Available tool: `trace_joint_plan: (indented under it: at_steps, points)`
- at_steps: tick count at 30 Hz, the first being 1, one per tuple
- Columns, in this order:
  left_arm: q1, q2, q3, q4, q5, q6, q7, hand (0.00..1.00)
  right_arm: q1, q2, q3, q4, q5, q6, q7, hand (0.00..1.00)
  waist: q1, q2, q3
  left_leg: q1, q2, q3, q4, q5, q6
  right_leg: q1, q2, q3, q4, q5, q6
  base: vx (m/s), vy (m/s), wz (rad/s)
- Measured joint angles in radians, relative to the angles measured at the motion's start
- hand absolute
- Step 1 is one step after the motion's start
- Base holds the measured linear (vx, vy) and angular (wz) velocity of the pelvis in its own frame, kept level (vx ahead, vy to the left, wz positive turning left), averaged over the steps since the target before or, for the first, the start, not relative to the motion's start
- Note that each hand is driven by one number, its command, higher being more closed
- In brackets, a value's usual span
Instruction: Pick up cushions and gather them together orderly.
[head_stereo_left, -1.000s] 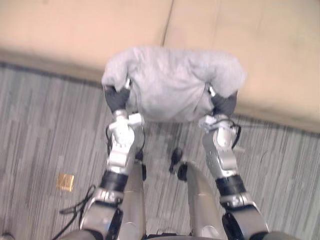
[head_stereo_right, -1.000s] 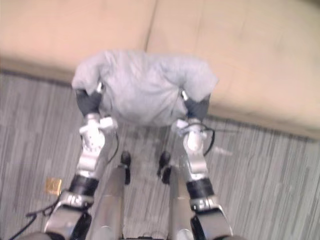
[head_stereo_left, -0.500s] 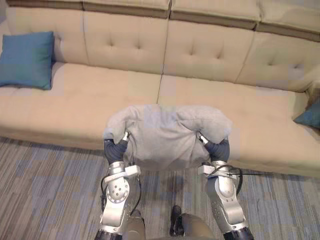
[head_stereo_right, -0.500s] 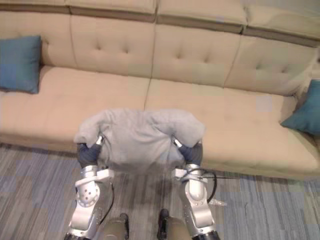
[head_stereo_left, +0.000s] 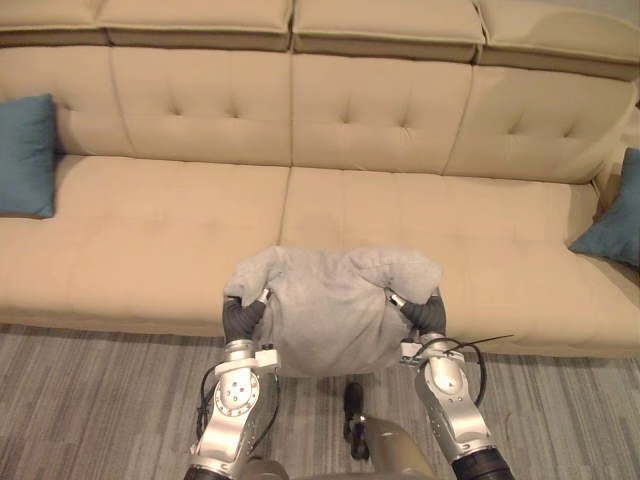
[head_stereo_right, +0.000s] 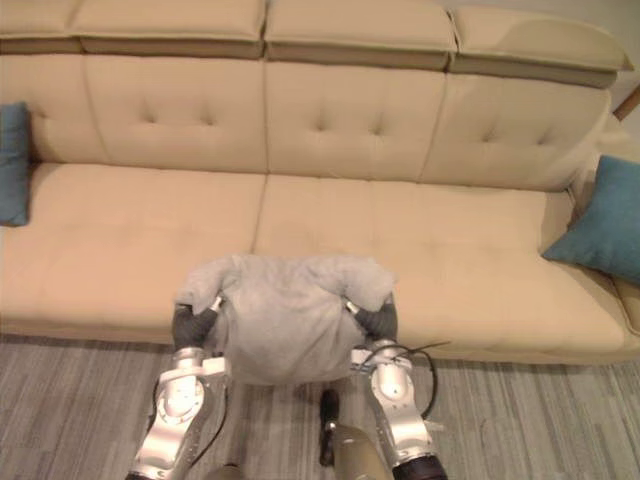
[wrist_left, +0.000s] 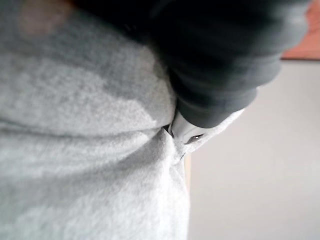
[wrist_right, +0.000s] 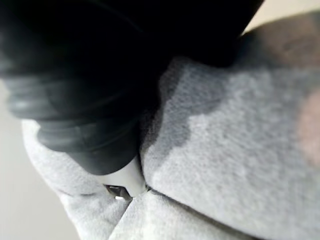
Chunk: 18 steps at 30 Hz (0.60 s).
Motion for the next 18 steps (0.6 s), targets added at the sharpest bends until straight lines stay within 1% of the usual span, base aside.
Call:
trace_joint_plan:
  at_steps: [1,2,3,4,5,6,7,8,9,10,11,12,13,14,18]
  points:
    - [0.004,-0.014,0.002,-0.006,0.0,-0.002,-0.008,1.0,0.031,-0.01,0.0,-0.067,0.0,0.0,-0.001,1.0,0.008,0.001,0.0,-0.049,0.026,0.029,0.16,0.035,0.022,0.064,0.018,-0.002,-0.036,-0.014,-0.011,0.35,-0.183,0.12]
    - [0.004,-0.014,0.002,-0.006,0.0,-0.002,-0.008,1.0,0.031,-0.01,0.0,-0.067,0.0,0.0,-0.001,1.0,0.008,0.001,0.0,-0.049,0.026,0.029,0.16,0.035,0.022,0.064,0.018,-0.002,-0.036,-0.014,-0.011,0.3,-0.144,0.01]
    - [0.008,-0.019,0.002,-0.023,-0.002,-0.004,-0.016,1.0,0.045,-0.015,0.0,-0.146,0.0,-0.003,-0.002,1.0,0.02,0.001,-0.002,-0.13,0.066,0.113,0.336,0.005,0.061,0.127,0.031,0.003,-0.066,-0.03,-0.017,0.24,-0.091,-0.03]
    - [0.016,-0.021,0.001,-0.04,-0.002,-0.004,-0.028,1.0,0.045,-0.015,-0.003,-0.175,0.0,-0.013,-0.004,1.0,0.023,0.001,-0.01,-0.165,0.073,0.168,0.356,-0.021,0.091,0.149,0.03,0.004,-0.083,-0.033,-0.02,0.22,-0.071,-0.03]
    - [0.017,-0.024,0.0,-0.047,-0.002,-0.004,-0.032,1.0,0.045,-0.015,-0.01,-0.187,-0.001,-0.018,-0.004,1.0,0.028,0.003,-0.019,-0.188,0.073,0.191,0.342,-0.037,0.104,0.155,0.029,0.006,-0.093,-0.033,-0.019,0.2,-0.025,-0.02]
    - [0.012,-0.029,-0.001,-0.051,-0.002,-0.004,-0.045,1.0,0.036,-0.014,-0.029,-0.191,-0.001,-0.027,-0.004,1.0,0.036,0.008,-0.025,-0.209,0.065,0.219,0.276,-0.055,0.112,0.17,0.025,0.008,-0.11,-0.033,-0.019,0.15,0.013,-0.03]
    - [0.011,-0.029,-0.003,-0.052,-0.002,-0.004,-0.049,1.0,0.03,-0.015,-0.034,-0.186,-0.001,-0.027,-0.007,1.0,0.039,0.009,-0.025,-0.208,0.058,0.222,0.231,-0.056,0.111,0.179,0.022,0.008,-0.112,-0.033,-0.019,0.21,0.083,-0.01]
    - [0.01,-0.032,-0.011,-0.052,-0.002,-0.004,-0.052,1.0,0.02,-0.015,-0.047,-0.168,-0.002,-0.027,-0.009,1.0,0.041,0.01,-0.028,-0.202,0.027,0.214,0.102,-0.05,0.111,0.198,0.011,0.005,-0.118,-0.033,-0.019,0.18,0.136,0.01]
    - [0.01,-0.033,-0.019,-0.052,-0.002,-0.004,-0.053,1.0,0.007,-0.015,-0.063,-0.134,-0.004,-0.028,-0.01,1.0,0.042,0.012,-0.033,-0.184,-0.011,0.199,-0.037,-0.005,0.115,0.209,-0.002,0.006,-0.126,-0.032,-0.009,0.15,0.122,0.01]
    - [0.01,-0.032,-0.025,-0.052,-0.002,-0.004,-0.053,1.0,0.002,-0.016,-0.069,-0.117,-0.006,-0.028,-0.011,1.0,0.04,0.017,-0.036,-0.175,-0.026,0.19,-0.102,0.059,0.117,0.212,-0.005,0.012,-0.127,-0.035,0.006,0.13,0.166,-0.08]
    - [0.015,-0.016,-0.035,-0.048,-0.002,-0.003,-0.054,1.0,-0.007,-0.011,-0.073,-0.057,-0.007,-0.024,-0.015,1.0,0.042,0.017,-0.051,-0.14,-0.057,0.189,-0.185,0.095,0.059,0.217,-0.015,0.037,-0.135,-0.036,0.036,0.13,0.175,-0.12]
    - [0.016,-0.002,-0.037,-0.048,-0.002,-0.002,-0.054,1.0,-0.006,-0.004,-0.072,-0.029,-0.011,-0.021,-0.015,1.0,0.042,0.008,-0.057,-0.117,-0.076,0.194,-0.233,0.112,0.063,0.218,-0.033,0.05,-0.145,-0.03,0.047,0.14,0.204,-0.11]
    - [0.016,0.007,-0.039,-0.048,-0.002,-0.002,-0.054,1.0,-0.004,0.001,-0.072,-0.021,-0.014,-0.016,-0.015,1.0,0.042,0.004,-0.059,-0.106,-0.089,0.199,-0.256,0.122,0.068,0.219,-0.044,0.054,-0.149,-0.027,0.053,0.09,0.153,0.01]
    - [0.016,0.026,-0.045,-0.048,-0.002,-0.002,-0.054,1.0,-0.002,0.008,-0.072,0.002,-0.038,-0.008,-0.015,1.0,0.042,0.005,-0.059,-0.077,-0.12,0.212,-0.313,0.147,0.083,0.228,-0.068,0.062,-0.166,-0.018,0.071,0.04,0.113,0.03]
    - [0.018,0.056,-0.043,-0.055,-0.002,-0.001,-0.062,1.0,-0.008,0.023,-0.072,0.046,-0.039,0.016,-0.004,1.0,0.048,0.004,-0.06,-0.029,-0.165,0.221,-0.384,0.173,0.108,0.254,-0.101,0.091,-0.197,-0.001,0.099,0.02,0.13,0.03]
